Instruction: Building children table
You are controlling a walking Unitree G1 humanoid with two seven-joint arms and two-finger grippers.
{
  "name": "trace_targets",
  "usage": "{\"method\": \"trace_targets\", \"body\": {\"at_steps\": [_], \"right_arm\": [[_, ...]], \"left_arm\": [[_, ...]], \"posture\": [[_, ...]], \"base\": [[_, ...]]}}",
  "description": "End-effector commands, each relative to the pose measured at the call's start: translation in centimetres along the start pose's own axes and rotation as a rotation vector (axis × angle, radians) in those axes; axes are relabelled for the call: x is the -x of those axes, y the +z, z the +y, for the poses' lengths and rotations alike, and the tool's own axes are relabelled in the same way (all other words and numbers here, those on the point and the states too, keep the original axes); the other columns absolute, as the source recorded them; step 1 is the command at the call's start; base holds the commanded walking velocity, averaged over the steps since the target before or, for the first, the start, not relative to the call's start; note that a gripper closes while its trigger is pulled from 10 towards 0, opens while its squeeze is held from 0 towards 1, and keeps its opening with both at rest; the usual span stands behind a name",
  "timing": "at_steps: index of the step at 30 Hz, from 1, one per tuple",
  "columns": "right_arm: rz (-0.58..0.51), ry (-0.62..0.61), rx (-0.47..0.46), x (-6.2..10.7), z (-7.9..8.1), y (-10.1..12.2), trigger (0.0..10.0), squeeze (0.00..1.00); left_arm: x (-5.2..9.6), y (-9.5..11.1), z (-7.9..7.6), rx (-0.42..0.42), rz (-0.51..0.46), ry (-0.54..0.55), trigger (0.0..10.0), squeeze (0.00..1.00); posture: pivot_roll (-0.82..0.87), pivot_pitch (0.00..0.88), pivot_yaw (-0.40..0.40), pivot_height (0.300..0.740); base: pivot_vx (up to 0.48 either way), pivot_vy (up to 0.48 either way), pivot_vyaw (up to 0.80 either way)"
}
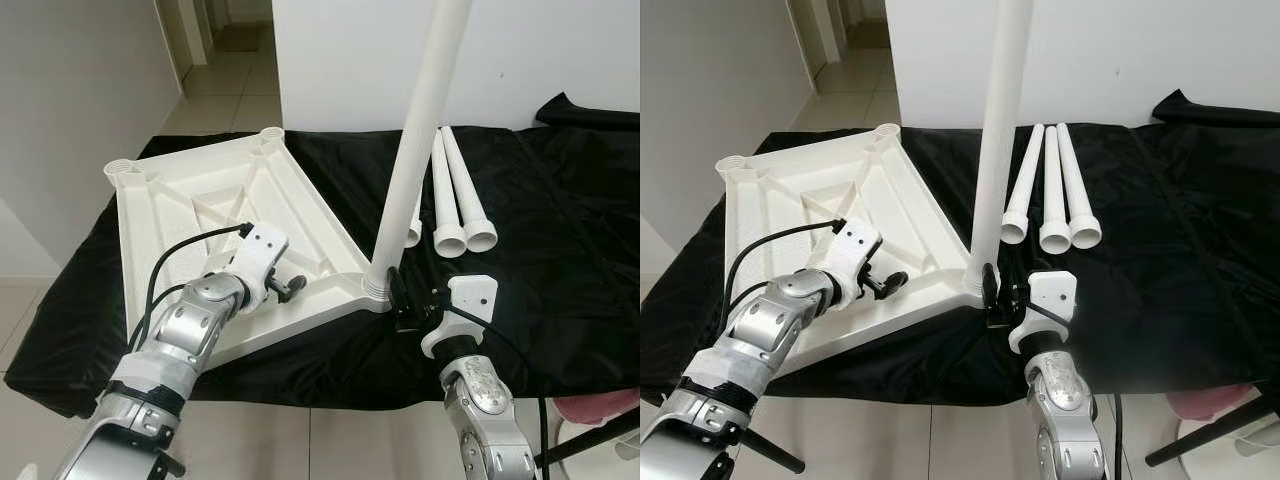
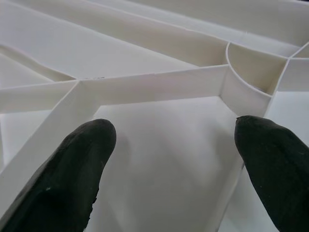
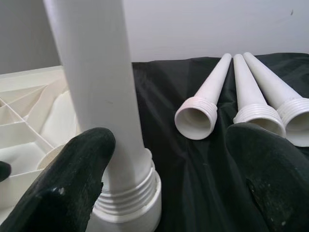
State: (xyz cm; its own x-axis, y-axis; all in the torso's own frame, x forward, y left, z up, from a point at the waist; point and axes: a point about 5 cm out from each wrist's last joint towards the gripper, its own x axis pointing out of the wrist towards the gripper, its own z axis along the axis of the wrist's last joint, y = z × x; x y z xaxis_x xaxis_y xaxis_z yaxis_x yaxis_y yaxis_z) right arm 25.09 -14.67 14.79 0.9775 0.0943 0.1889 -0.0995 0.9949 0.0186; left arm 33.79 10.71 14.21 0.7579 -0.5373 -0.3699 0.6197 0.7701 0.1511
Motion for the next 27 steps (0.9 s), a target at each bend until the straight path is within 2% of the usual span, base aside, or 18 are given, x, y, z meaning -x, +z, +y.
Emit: {"method": "trace_targets", "body": {"at_steps": [1,2,4,5,7,10,18,22,27], "right_arm": [[-0.009,0.000,-0.023,0.1,-0.1,-0.1,10.0,0.00],[-0.036,-0.001,-0.037,0.0,-0.3,0.1,10.0,0.00],[-0.056,0.001,-0.039,0.0,-0.4,0.2,10.0,0.00],[-0.056,0.001,-0.039,0.0,-0.4,0.2,10.0,0.00],[-0.084,-0.003,-0.046,0.0,-0.4,0.4,10.0,0.00],[-0.130,-0.029,-0.060,-0.1,-0.6,0.9,10.0,0.00],[-0.135,-0.040,-0.066,0.1,-0.9,0.6,10.0,0.00],[-0.108,-0.003,-0.023,1.1,-0.9,-0.3,10.0,0.00],[-0.078,0.002,-0.017,1.9,-1.1,-0.9,10.0,0.00]], "left_arm": [[0.3,-1.6,0.4,0.035,0.046,0.006,10.0,0.00],[0.5,-0.5,0.3,0.090,-0.056,-0.007,10.0,0.00],[0.7,0.3,0.3,0.148,-0.135,-0.005,10.0,0.00],[0.7,0.3,0.3,0.148,-0.135,-0.005,10.0,0.00],[1.0,0.6,0.3,0.114,-0.202,0.010,10.0,0.00],[1.8,1.2,-0.1,0.115,-0.298,-0.004,10.0,0.00],[3.2,1.4,-0.3,0.132,-0.377,-0.031,10.0,0.00],[3.9,0.4,-0.9,0.061,-0.345,-0.095,10.0,0.00],[4.5,-0.7,-1.8,0.052,-0.299,-0.198,10.0,0.00]], "posture": [[-0.05,0.041,0.076,0.740],[-0.05,0.039,0.080,0.740],[-0.05,0.039,0.080,0.740],[-0.05,0.039,0.080,0.740],[-0.05,0.034,0.081,0.740],[-0.05,0.034,0.081,0.740],[-0.04,0.024,0.072,0.740],[-0.03,0.030,0.069,0.740],[-0.03,0.030,0.069,0.740]], "base": [[0.000,0.000,0.00],[0.000,0.000,0.00],[0.000,0.000,0.00],[0.000,0.000,0.00],[0.000,0.000,0.00],[0.000,0.000,0.00],[0.000,0.000,0.00],[0.000,0.000,0.00],[0.000,0.000,0.00]]}}
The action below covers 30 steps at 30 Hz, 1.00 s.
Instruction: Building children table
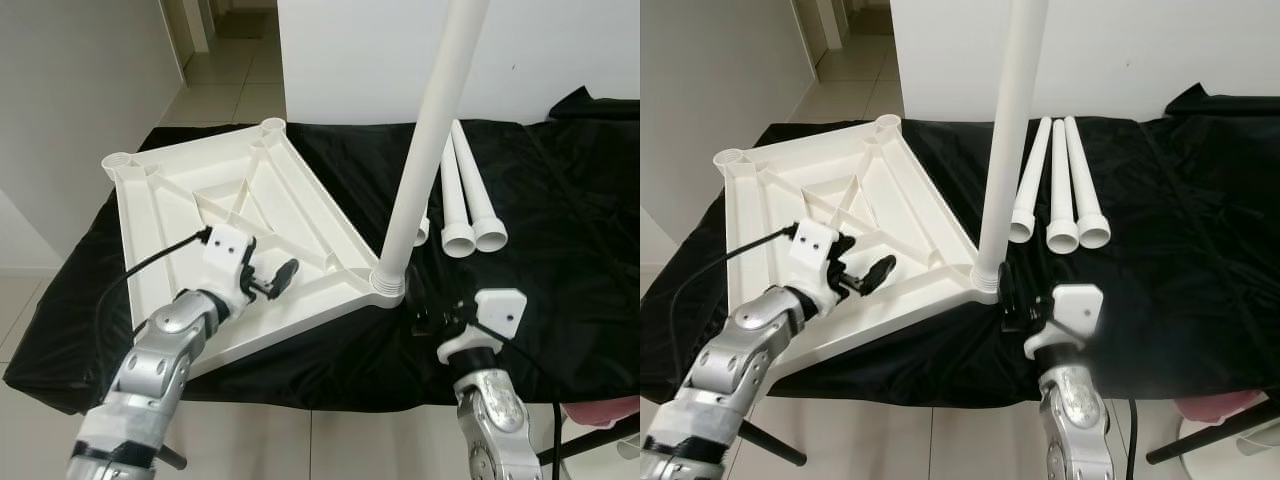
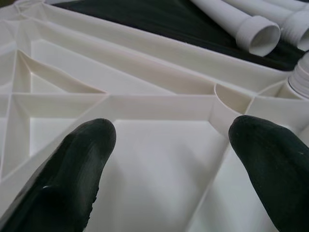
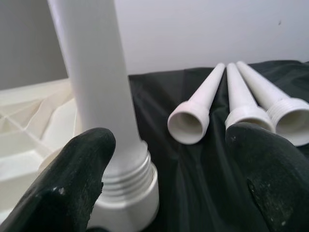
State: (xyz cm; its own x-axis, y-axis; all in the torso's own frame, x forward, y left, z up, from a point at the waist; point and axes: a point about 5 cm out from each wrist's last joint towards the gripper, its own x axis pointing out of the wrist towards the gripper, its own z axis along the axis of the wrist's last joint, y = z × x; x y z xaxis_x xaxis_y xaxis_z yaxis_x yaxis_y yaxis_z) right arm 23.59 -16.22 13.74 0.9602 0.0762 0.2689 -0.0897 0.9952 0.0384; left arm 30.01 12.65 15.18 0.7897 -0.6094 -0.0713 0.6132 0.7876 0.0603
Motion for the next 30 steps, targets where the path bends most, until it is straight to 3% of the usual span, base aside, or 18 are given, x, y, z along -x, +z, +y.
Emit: {"method": "trace_targets", "body": {"at_steps": [1,6,10,21,30], "right_arm": [[0.005,0.016,-0.001,0.2,0.3,-0.2,10.0,0.00],[0.020,0.016,0.012,0.7,0.0,-0.5,10.0,0.00],[0.018,0.015,0.023,0.7,-0.2,-0.6,10.0,0.00],[0.019,0.010,0.043,0.7,-0.3,-0.6,10.0,0.00],[0.014,0.003,0.049,0.4,-0.2,-0.5,10.0,0.00]], "left_arm": [[0.3,-0.2,-1.1,-0.010,0.020,-0.195,10.0,0.00],[0.7,-1.0,-1.4,-0.018,0.069,-0.212,10.0,0.00],[0.0,-2.5,-0.9,-0.033,0.178,-0.139,10.0,0.00],[-1.7,-3.2,-0.7,0.059,0.230,0.002,10.0,0.00],[-2.5,-3.9,0.2,0.049,0.325,0.094,10.0,0.00]], "posture": [[-0.03,0.030,0.069,0.740],[-0.04,0.038,0.069,0.740],[-0.04,0.038,0.070,0.740],[-0.06,0.035,0.068,0.740],[-0.07,0.039,0.079,0.740]], "base": [[0.000,0.000,0.00],[0.000,0.000,0.00],[0.000,0.000,0.00],[0.000,0.000,0.00],[0.000,0.000,0.00]]}}
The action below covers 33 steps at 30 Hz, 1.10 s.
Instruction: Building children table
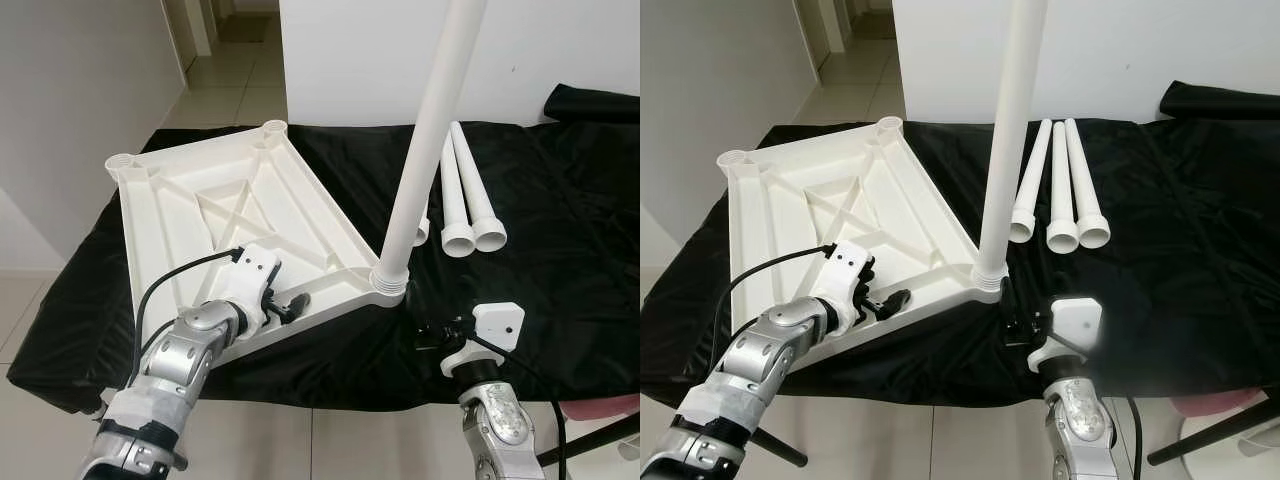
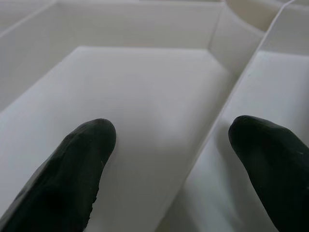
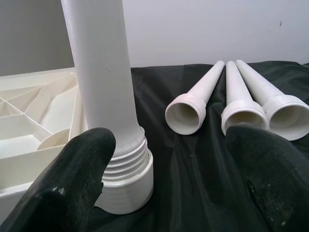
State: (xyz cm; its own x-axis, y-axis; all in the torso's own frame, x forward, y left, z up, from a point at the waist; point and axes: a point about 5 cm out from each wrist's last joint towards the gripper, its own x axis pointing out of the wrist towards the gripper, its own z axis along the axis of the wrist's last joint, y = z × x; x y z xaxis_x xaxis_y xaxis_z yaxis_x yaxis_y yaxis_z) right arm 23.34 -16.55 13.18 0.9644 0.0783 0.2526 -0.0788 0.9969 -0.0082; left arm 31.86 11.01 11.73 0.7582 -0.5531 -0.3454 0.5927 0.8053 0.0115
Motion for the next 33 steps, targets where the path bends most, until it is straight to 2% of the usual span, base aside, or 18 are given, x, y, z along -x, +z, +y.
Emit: {"method": "trace_targets", "body": {"at_steps": [1,10,18,19,25,33], "right_arm": [[-0.004,-0.002,0.003,-0.1,0.1,-0.1,10.0,0.00],[0.004,-0.013,0.009,-0.2,0.3,-0.4,10.0,0.00],[0.004,-0.026,0.016,-0.5,0.5,-0.5,10.0,0.00],[0.002,-0.032,0.013,-0.6,0.5,-0.5,10.0,0.00],[-0.005,-0.047,0.013,-1.0,0.6,-0.5,10.0,0.00],[-0.012,-0.056,0.022,-1.4,0.6,-0.4,10.0,0.00]], "left_arm": [[0.0,-0.7,0.8,-0.007,0.063,0.093,10.0,0.00],[-0.2,-1.5,2.4,-0.022,0.171,0.197,10.0,0.00],[-0.4,-0.9,2.8,0.015,0.134,0.217,10.0,0.00],[-0.5,-0.6,2.6,0.014,0.109,0.210,0.0,0.00],[-1.0,0.5,2.0,0.004,0.041,0.198,0.0,0.00],[-1.2,0.7,2.0,0.025,0.026,0.219,0.0,0.00]], "posture": [[-0.07,0.039,0.082,0.740],[-0.06,0.034,0.092,0.740],[-0.06,0.032,0.095,0.740],[-0.06,0.032,0.099,0.740],[-0.06,0.033,0.100,0.740],[-0.07,0.036,0.098,0.740]], "base": [[0.000,0.000,0.00],[0.000,0.000,0.00],[0.000,0.000,0.00],[0.000,0.000,0.00],[0.000,0.000,0.00],[0.000,0.000,0.00]]}}
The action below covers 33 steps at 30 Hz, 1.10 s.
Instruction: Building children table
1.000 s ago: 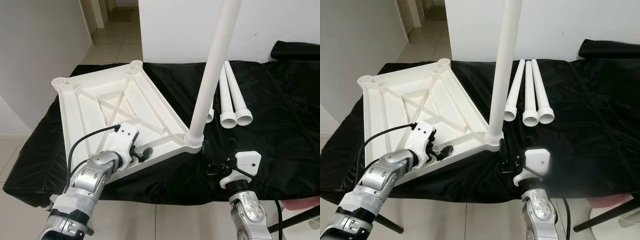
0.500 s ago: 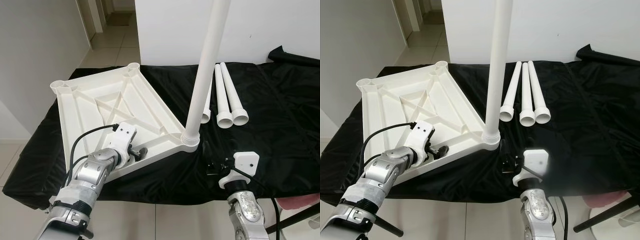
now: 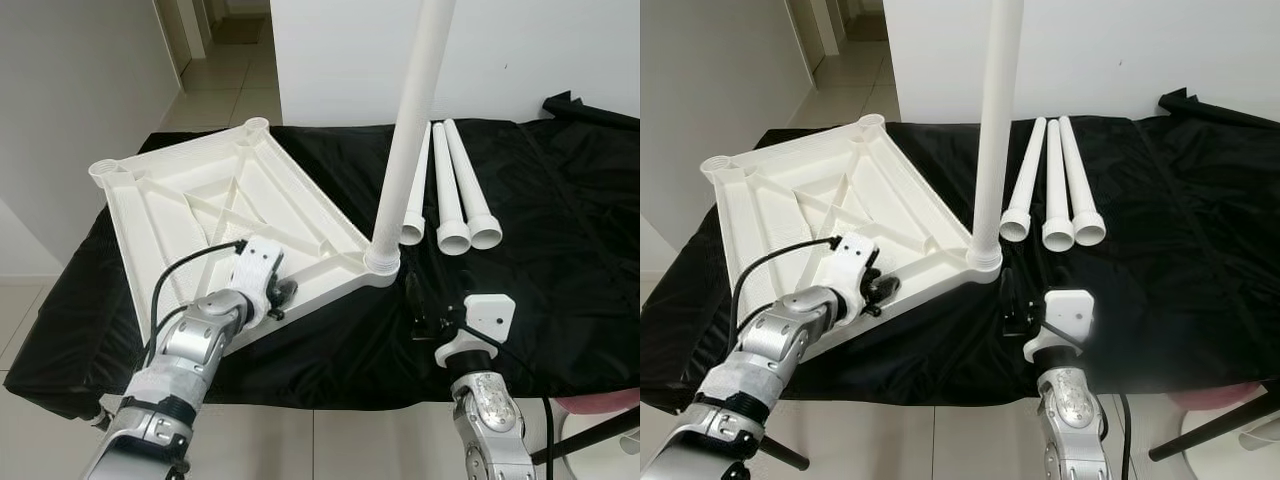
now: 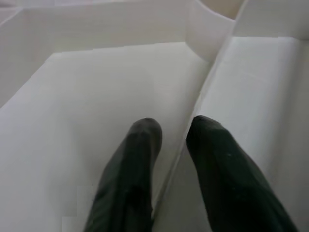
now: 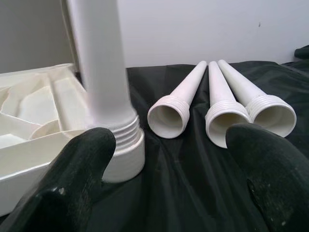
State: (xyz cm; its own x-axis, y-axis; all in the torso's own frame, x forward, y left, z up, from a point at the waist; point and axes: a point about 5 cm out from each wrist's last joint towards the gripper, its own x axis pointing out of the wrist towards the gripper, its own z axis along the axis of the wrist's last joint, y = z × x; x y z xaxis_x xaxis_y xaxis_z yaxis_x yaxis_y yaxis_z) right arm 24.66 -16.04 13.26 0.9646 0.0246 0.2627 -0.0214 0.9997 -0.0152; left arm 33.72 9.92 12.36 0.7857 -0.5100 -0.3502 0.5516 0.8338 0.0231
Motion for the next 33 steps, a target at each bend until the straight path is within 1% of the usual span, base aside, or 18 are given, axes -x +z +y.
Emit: {"method": "trace_targets", "body": {"at_steps": [1,8,11,12,14,15,16,17,21,22,23,24,27,28,29,30,32,33], "right_arm": [[-0.003,-0.002,0.000,0.0,0.2,-0.1,10.0,0.00],[-0.007,-0.006,-0.001,-0.4,0.3,-0.1,10.0,0.00],[-0.008,-0.007,-0.002,-0.4,0.4,-0.1,10.0,0.00],[-0.008,-0.007,-0.001,-0.5,0.4,-0.1,10.0,0.00],[-0.008,-0.007,0.000,-0.5,0.4,-0.1,10.0,0.00],[-0.008,-0.007,0.000,-0.5,0.4,-0.1,10.0,0.00],[-0.008,-0.007,0.000,-0.5,0.4,-0.1,10.0,0.00],[-0.008,-0.007,0.001,-0.5,0.4,-0.1,10.0,0.00],[-0.008,-0.008,0.003,-0.5,0.4,-0.2,10.0,0.00],[-0.006,-0.010,0.004,-0.5,0.4,-0.2,10.0,0.00],[-0.004,-0.013,0.005,-0.4,0.3,-0.2,10.0,0.00],[-0.003,-0.015,0.005,-0.4,0.3,-0.3,10.0,0.00],[-0.002,-0.017,0.004,-0.4,0.3,-0.3,10.0,0.00],[-0.001,-0.017,0.002,-0.4,0.4,-0.3,10.0,0.00],[-0.001,-0.017,0.002,-0.4,0.4,-0.3,10.0,0.00],[0.000,-0.016,0.000,-0.5,0.4,-0.3,10.0,0.00],[0.002,-0.004,-0.001,-0.5,0.6,-0.4,10.0,0.00],[0.003,0.000,-0.002,-0.5,0.6,-0.4,10.0,0.00]], "left_arm": [[0.4,-0.6,1.8,0.018,0.020,0.168,0.0,0.00],[0.3,-0.2,2.7,0.036,-0.003,0.265,0.0,0.00],[0.4,-0.3,3.3,0.013,0.009,0.304,0.0,0.00],[0.4,-0.2,3.5,0.017,0.006,0.327,0.6,0.00],[0.4,-0.2,3.6,0.019,0.004,0.332,0.6,0.00],[0.3,-0.1,3.5,0.013,0.001,0.326,9.4,0.00],[0.3,0.0,3.4,0.008,-0.001,0.320,9.4,0.00],[0.2,0.0,3.2,0.002,0.000,0.312,10.0,0.00],[0.2,0.0,3.0,0.007,-0.007,0.307,10.0,0.00],[0.1,0.2,2.2,0.023,-0.039,0.266,10.0,0.55],[0.0,0.6,1.2,0.048,-0.082,0.207,10.0,1.00],[0.1,0.8,0.5,0.065,-0.113,0.166,10.0,1.00],[0.2,1.2,-0.1,0.071,-0.150,0.126,10.0,1.00],[0.6,2.1,-0.9,0.073,-0.231,0.057,10.0,0.00],[0.6,2.1,-0.9,0.073,-0.231,0.057,10.0,0.00],[1.0,2.7,-1.4,0.070,-0.287,0.011,10.0,0.00],[2.7,3.4,-3.5,0.048,-0.341,-0.216,10.0,0.00],[3.2,3.5,-4.1,0.038,-0.343,-0.268,10.0,0.00]], "posture": [[-0.07,0.036,0.098,0.740],[-0.06,0.038,0.095,0.740],[-0.06,0.040,0.094,0.740],[-0.06,0.040,0.095,0.740],[-0.06,0.040,0.095,0.740],[-0.06,0.040,0.095,0.740],[-0.06,0.040,0.095,0.740],[-0.06,0.043,0.093,0.740],[-0.06,0.045,0.095,0.740],[-0.06,0.046,0.095,0.740],[-0.06,0.045,0.095,0.740],[-0.06,0.045,0.095,0.740],[-0.06,0.044,0.095,0.740],[-0.06,0.038,0.093,0.740],[-0.06,0.038,0.093,0.740],[-0.06,0.038,0.093,0.740],[-0.05,0.027,0.083,0.740],[-0.05,0.027,0.083,0.740]], "base": [[0.000,0.000,0.00],[0.000,0.000,0.00],[0.000,0.000,0.00],[0.000,0.000,0.00],[0.000,0.000,0.00],[0.000,0.000,0.00],[0.000,0.000,0.00],[0.000,0.000,0.00],[0.000,0.000,0.00],[0.000,0.000,0.00],[0.000,0.000,0.00],[0.000,0.000,0.00],[0.000,0.000,0.00],[0.000,0.000,0.00],[0.000,0.000,0.00],[0.000,0.000,0.00],[0.000,0.000,0.00],[0.000,0.000,0.00]]}}
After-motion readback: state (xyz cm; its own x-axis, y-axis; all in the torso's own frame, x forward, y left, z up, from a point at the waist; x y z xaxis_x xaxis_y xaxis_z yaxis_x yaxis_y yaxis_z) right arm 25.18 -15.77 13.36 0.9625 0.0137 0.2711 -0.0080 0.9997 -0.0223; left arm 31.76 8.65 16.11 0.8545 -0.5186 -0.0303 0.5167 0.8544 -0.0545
